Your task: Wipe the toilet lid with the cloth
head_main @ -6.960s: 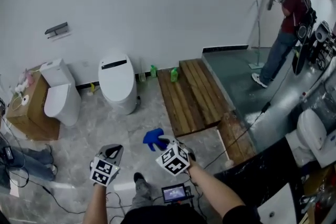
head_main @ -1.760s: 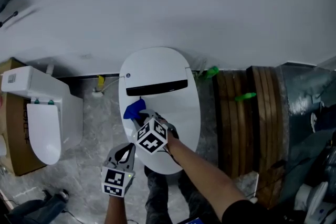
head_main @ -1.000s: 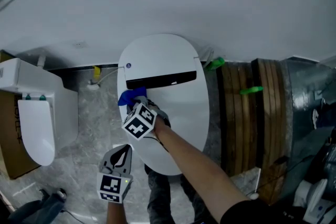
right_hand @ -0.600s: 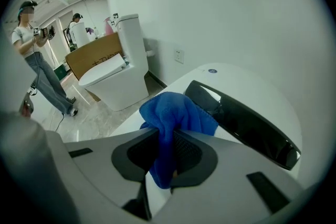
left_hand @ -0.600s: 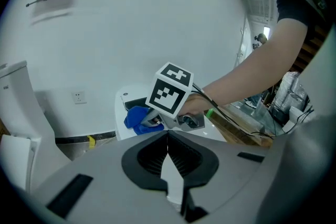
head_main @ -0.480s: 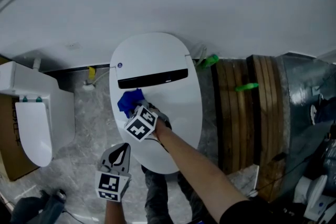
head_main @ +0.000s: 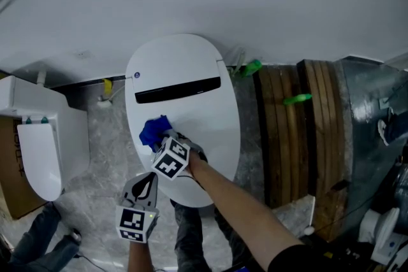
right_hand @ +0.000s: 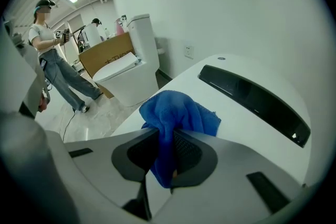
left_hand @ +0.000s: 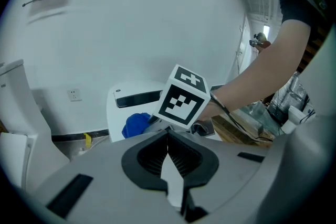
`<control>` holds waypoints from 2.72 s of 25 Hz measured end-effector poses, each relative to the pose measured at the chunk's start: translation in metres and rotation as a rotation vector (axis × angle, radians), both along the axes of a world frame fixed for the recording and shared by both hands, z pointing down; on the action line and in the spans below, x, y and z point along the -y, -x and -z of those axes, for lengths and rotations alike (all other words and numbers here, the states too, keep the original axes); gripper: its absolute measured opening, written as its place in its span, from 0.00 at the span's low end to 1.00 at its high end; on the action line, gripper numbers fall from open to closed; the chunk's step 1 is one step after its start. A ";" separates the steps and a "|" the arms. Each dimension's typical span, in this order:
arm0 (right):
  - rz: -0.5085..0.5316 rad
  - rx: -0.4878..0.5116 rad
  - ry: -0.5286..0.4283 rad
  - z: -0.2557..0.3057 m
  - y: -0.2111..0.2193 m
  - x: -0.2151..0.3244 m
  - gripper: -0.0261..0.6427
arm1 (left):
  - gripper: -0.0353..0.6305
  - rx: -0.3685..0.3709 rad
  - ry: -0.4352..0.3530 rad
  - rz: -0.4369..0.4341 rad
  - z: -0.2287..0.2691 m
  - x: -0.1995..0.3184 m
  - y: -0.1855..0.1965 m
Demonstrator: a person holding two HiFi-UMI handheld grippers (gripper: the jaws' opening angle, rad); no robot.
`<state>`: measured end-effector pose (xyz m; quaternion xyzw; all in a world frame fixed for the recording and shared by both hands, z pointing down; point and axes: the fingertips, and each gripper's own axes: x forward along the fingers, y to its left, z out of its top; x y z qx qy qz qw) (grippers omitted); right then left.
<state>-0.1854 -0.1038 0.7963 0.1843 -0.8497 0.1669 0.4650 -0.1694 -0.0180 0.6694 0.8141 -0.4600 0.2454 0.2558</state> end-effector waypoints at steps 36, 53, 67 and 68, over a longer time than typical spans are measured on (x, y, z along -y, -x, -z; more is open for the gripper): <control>0.061 0.026 0.037 -0.013 0.015 -0.080 0.14 | 0.07 0.006 0.040 0.094 -0.022 -0.036 0.023; 0.093 0.046 0.110 -0.022 -0.018 -0.152 0.14 | 0.07 -0.015 0.075 0.113 -0.037 -0.067 0.002; 0.092 0.052 0.180 -0.029 -0.050 -0.209 0.14 | 0.07 -0.021 0.066 0.112 -0.035 -0.072 -0.015; 0.088 0.054 0.188 -0.029 -0.052 -0.213 0.14 | 0.07 -0.025 0.067 0.114 -0.035 -0.072 -0.016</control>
